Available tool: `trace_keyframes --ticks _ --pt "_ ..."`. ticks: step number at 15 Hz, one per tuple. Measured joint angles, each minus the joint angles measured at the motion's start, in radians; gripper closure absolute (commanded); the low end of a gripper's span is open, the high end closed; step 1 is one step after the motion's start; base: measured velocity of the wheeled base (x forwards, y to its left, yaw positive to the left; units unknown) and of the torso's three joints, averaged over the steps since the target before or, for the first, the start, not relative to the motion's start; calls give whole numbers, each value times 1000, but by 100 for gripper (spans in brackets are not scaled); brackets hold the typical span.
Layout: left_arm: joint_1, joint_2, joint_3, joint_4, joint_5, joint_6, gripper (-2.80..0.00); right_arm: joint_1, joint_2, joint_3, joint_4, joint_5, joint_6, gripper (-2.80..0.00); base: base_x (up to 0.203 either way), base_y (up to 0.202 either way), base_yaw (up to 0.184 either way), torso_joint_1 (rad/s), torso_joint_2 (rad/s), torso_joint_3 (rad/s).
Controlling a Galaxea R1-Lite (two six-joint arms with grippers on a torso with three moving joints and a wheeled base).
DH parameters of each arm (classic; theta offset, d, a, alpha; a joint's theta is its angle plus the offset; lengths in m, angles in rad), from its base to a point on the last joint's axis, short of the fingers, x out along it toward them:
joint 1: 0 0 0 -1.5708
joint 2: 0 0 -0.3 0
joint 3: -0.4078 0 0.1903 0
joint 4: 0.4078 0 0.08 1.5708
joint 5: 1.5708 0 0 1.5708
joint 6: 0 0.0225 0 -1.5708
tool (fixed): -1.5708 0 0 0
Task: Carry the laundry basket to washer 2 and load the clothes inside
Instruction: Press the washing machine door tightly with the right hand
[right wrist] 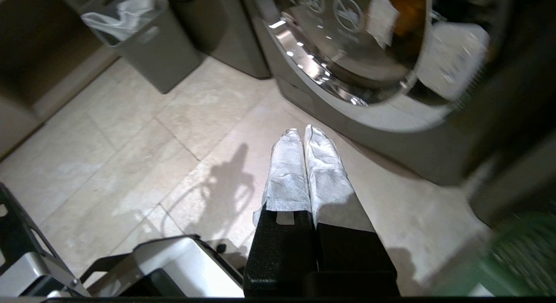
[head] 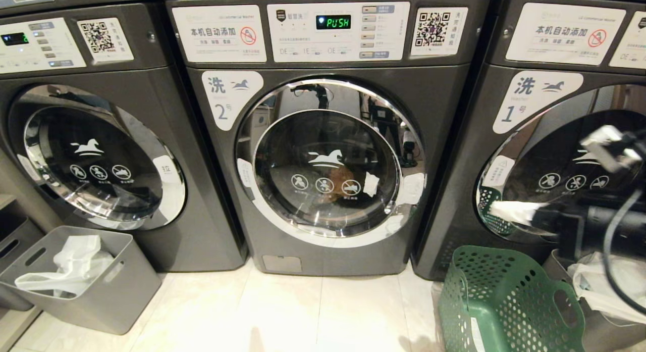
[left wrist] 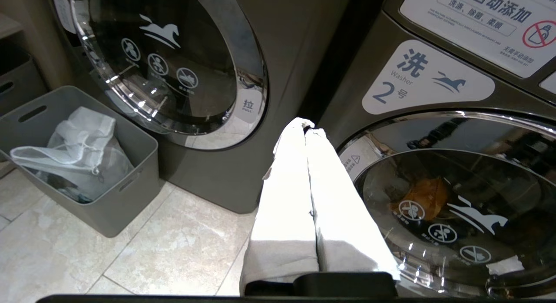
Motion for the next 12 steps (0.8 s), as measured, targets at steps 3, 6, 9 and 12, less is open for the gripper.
trace_keyframes --ticks 3,6,9,12 --pt "-1 -54 1 33 0 19 0 90 416 -209 -225 92 42 0 0 0 0 0 0 0" --pt "0 -83 1 57 0 20 0 173 723 -431 -397 141 65 0 0 0 0 0 0 0" --pt "2 -96 1 60 1 19 0 219 823 -487 -442 65 65 0 0 0 0 0 0 0" --pt "0 -108 8 80 0 19 0 223 830 -485 -441 27 65 0 0 0 0 0 0 0"
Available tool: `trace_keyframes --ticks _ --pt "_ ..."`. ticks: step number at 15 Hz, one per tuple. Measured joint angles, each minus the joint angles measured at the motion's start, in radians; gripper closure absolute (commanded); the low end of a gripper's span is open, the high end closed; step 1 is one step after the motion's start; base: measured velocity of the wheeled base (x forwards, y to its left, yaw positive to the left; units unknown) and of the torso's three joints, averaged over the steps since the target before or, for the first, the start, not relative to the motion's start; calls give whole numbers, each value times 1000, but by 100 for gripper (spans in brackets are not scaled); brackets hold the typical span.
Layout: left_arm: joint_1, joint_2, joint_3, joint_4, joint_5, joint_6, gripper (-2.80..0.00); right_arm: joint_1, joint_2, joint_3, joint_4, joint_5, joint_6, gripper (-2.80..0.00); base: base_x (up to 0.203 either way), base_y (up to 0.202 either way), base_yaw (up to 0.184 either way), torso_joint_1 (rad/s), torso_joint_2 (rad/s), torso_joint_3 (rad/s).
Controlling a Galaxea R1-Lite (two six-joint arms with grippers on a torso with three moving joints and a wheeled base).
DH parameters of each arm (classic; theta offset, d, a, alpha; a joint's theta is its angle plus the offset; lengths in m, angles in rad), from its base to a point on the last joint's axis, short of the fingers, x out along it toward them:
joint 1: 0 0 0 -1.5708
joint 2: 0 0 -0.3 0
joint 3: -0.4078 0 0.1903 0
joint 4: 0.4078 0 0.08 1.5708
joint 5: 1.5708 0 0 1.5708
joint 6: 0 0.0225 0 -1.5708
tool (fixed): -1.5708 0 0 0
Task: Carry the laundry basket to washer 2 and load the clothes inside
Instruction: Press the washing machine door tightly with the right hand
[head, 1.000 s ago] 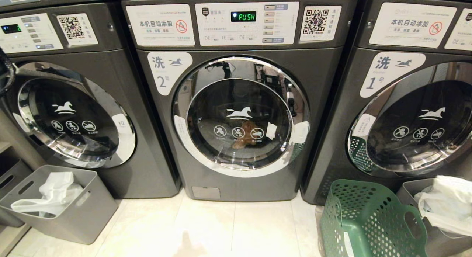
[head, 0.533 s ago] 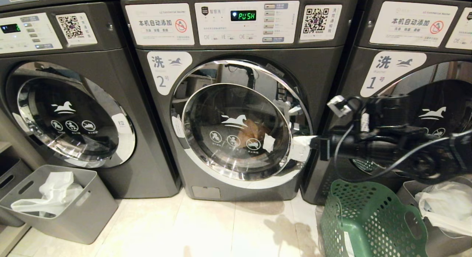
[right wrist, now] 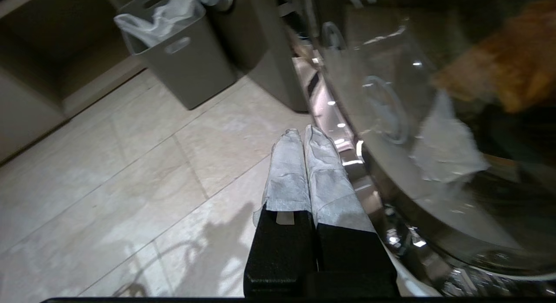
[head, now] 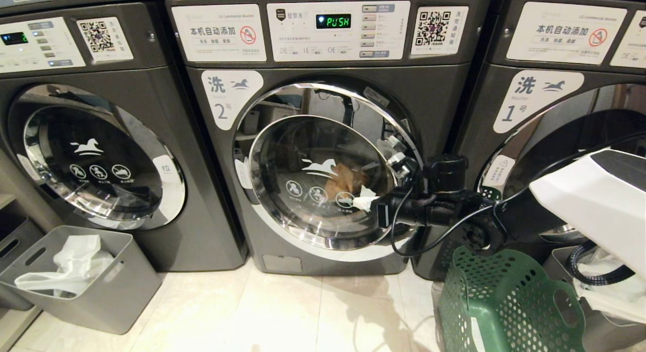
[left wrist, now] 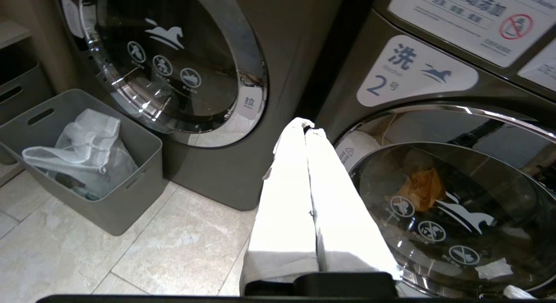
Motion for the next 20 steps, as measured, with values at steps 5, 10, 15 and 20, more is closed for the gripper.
trace_keyframes --ticks 5,10,15,20 --pt "0 -5 20 -1 -1 0 0 -71 16 -45 24 -261 -68 0 0 0 0 0 0 0" --pt "0 -11 40 -4 -1 -3 0 -158 55 -106 28 -432 -118 0 0 0 0 0 0 0" --pt "0 -30 41 5 1 -4 0 -168 91 -158 26 -463 -119 0 0 0 0 0 0 0" --pt "1 -63 59 10 3 -3 0 -167 160 -267 30 -519 -123 0 0 0 0 0 0 0"
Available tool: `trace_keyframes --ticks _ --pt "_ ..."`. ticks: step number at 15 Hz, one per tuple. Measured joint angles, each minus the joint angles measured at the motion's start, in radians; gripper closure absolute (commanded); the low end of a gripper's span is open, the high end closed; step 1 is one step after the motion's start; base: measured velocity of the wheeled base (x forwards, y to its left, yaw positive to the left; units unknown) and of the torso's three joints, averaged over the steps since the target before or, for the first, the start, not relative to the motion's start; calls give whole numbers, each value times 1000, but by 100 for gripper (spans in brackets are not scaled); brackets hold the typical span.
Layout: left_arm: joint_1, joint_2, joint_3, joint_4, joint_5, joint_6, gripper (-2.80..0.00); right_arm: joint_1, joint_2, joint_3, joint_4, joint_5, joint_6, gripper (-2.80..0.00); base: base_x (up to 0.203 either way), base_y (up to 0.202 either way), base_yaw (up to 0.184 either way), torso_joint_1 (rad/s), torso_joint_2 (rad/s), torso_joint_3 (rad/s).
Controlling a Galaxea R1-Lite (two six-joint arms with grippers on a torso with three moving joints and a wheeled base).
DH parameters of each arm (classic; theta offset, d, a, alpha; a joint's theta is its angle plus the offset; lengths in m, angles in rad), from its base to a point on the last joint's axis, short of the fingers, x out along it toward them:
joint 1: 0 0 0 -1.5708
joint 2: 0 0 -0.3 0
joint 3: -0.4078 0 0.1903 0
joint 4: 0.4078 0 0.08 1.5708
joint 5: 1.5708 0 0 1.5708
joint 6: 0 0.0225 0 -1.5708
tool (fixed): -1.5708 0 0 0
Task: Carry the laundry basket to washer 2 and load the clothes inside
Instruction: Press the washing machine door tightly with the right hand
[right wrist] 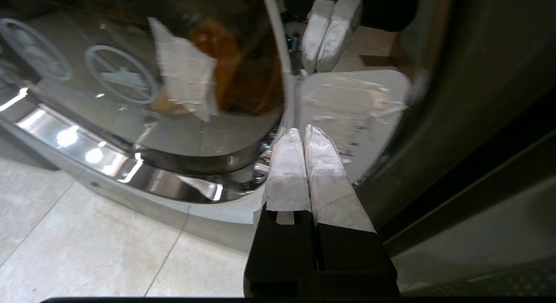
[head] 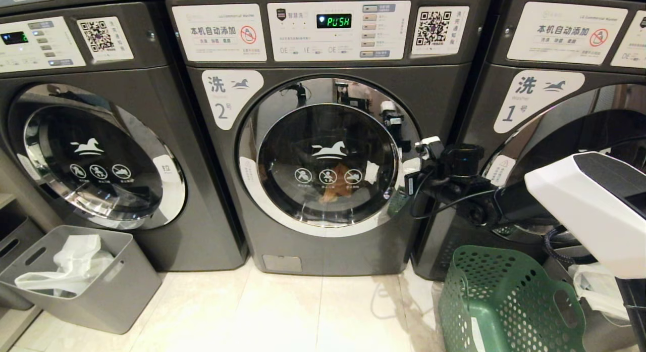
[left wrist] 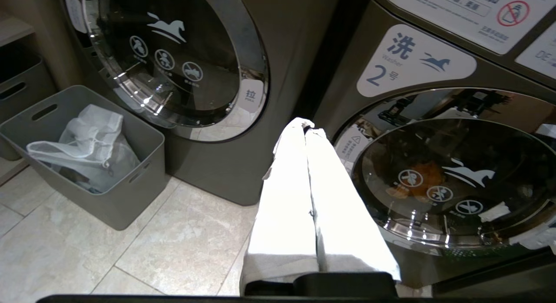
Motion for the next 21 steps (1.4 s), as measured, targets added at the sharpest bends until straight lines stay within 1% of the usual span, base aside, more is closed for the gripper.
trace_keyframes --ticks 2,7,10,14,15,16,17,18,19,21 --pt "0 -6 3 0 0 1 0 -3 26 -37 1 -4 1 0 0 0 0 0 0 0" --pt "0 -28 30 1 3 1 0 -2 118 -178 2 -30 0 0 0 0 0 0 0 0" --pt "0 -37 45 2 4 3 0 -6 186 -273 4 -60 1 0 0 0 0 0 0 0" --pt "0 -39 47 14 4 3 0 -18 278 -403 5 -61 3 0 0 0 0 0 0 0" --pt "0 -39 47 16 4 3 0 -23 293 -417 1 -60 4 0 0 0 0 0 0 0" --pt "0 -39 46 16 3 4 0 -26 295 -414 -5 -61 3 0 0 0 0 0 0 0" --pt "0 -39 41 19 3 6 0 -27 278 -380 -5 -64 3 0 0 0 0 0 0 0" --pt "0 -41 37 21 3 9 0 -28 238 -324 28 -65 6 0 0 0 0 0 0 0" --pt "-1 -47 35 22 3 14 0 -24 186 -266 56 -64 10 0 0 0 0 27 17 -17" --pt "-1 -63 36 46 -3 20 0 -2 13 -130 116 -61 18 0 0 0 0 0 0 0"
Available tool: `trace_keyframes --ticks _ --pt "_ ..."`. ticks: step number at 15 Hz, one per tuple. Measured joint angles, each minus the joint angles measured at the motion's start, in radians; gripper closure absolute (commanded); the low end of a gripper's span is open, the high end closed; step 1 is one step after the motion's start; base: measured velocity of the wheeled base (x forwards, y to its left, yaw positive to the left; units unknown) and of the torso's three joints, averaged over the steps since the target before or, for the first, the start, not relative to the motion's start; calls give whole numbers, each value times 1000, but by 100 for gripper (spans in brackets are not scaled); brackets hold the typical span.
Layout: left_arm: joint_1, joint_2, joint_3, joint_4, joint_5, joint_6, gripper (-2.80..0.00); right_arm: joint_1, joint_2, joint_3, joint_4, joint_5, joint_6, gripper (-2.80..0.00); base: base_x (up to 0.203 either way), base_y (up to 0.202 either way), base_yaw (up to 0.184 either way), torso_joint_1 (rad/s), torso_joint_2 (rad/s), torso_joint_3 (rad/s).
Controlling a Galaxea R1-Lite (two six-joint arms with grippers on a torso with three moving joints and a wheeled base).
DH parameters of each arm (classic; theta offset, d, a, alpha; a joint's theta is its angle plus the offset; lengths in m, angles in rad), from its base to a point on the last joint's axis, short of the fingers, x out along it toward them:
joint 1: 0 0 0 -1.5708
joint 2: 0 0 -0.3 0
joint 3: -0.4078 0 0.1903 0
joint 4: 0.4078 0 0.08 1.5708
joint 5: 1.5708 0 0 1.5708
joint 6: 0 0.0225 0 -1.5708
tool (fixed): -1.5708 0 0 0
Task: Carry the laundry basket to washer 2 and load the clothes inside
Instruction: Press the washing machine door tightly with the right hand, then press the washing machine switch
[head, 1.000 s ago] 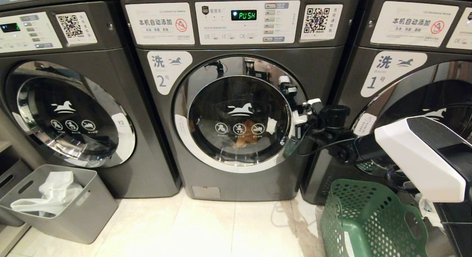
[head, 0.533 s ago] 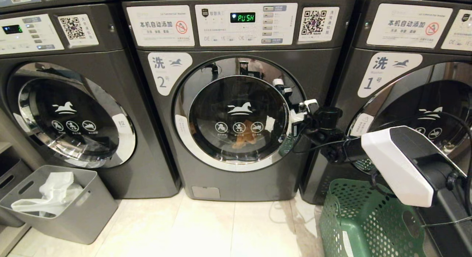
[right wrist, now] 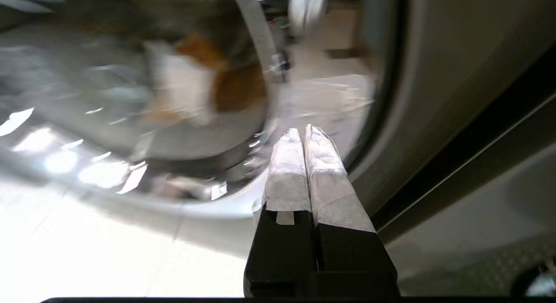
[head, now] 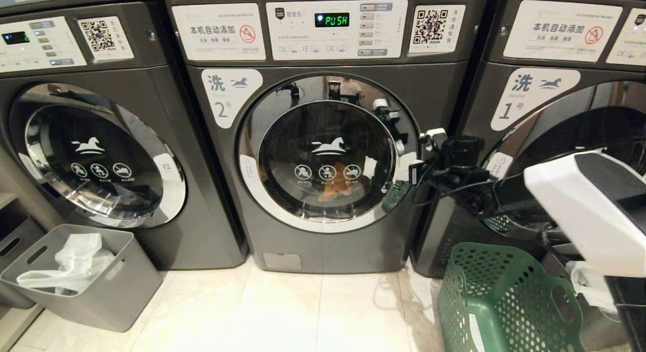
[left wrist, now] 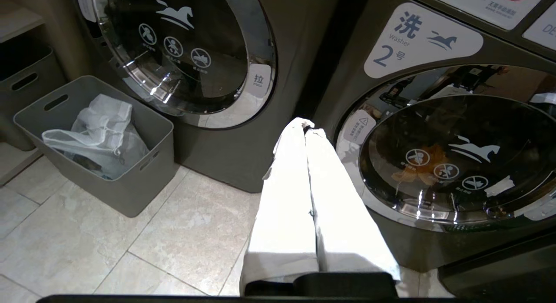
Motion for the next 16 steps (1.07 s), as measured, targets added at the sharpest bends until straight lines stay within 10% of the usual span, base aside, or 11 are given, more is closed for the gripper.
trace_keyframes --ticks 5,11,16 --pt "-4 -68 84 22 -110 26 0 54 -538 575 185 4 6 0 0 0 0 0 0 0" --pt "-27 -286 543 75 -458 192 0 80 -1244 1363 199 17 1 0 0 0 0 0 0 0" --pt "-26 -519 964 7 -492 254 0 91 -1777 1560 567 51 -36 0 0 0 0 0 0 0"
